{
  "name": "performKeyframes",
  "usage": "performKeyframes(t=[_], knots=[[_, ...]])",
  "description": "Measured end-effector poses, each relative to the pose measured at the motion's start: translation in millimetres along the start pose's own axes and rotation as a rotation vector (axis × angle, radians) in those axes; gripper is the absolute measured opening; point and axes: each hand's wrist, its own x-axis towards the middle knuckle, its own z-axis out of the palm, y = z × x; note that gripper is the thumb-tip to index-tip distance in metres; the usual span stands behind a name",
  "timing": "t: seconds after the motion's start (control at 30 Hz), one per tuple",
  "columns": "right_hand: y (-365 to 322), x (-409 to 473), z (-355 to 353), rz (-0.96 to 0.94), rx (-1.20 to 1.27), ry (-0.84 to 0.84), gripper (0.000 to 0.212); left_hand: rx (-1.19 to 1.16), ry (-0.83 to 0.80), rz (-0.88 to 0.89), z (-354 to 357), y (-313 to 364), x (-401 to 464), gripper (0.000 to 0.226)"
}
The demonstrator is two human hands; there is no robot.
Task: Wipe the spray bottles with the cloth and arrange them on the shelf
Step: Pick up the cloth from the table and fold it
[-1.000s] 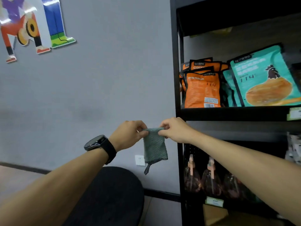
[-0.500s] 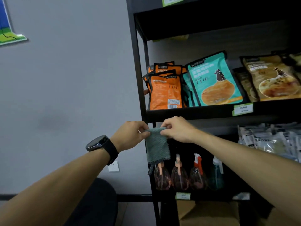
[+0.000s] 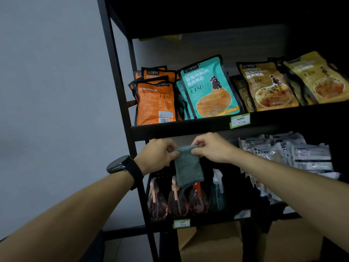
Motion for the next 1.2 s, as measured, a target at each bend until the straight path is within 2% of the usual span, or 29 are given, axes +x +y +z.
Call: performKeyframes(t=[0.4,0.67,1.2], knots=[[64.3,-26.9,-29.4,0.114,-0.006,0.031,0.003,0.03,-0.03,0.139,53.4,38.9,42.3,0.012],[98.9,-48.8,-45.2,0.191,0.001,0.046,0.008,0.006,-0.073,0.199,84.1,65.8,64.7,0.012],[154.0,-76.3,-36.1,0.296,0.007,0.007,0.004,-0.091,-0.178,0.184,150.3,86.8,72.8,0.012]])
